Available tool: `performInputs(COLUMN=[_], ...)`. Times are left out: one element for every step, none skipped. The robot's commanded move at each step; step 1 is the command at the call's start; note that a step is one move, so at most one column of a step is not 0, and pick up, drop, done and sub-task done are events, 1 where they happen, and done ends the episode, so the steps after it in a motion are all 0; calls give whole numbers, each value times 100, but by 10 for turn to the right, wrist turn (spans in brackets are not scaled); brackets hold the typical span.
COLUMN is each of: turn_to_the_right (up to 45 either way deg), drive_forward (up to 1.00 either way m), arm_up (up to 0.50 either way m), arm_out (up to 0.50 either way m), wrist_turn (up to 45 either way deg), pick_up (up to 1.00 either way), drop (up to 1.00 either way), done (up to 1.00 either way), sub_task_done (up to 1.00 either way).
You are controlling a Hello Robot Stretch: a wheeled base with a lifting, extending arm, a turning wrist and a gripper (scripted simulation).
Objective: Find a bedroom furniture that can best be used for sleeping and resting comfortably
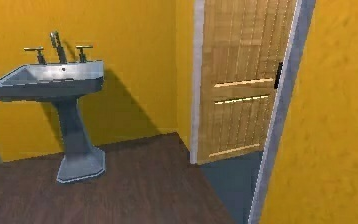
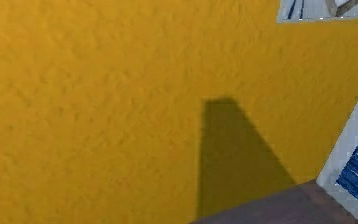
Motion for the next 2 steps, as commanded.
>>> performInputs(turn_to_the_right=[0, 450], drive_forward=[95, 0], arm_up=[0, 0], arm_out=[0, 0], wrist_turn=[0, 0], pick_up=[0, 0], drop=[0, 0], done=[0, 0], sub_task_done=[0, 0])
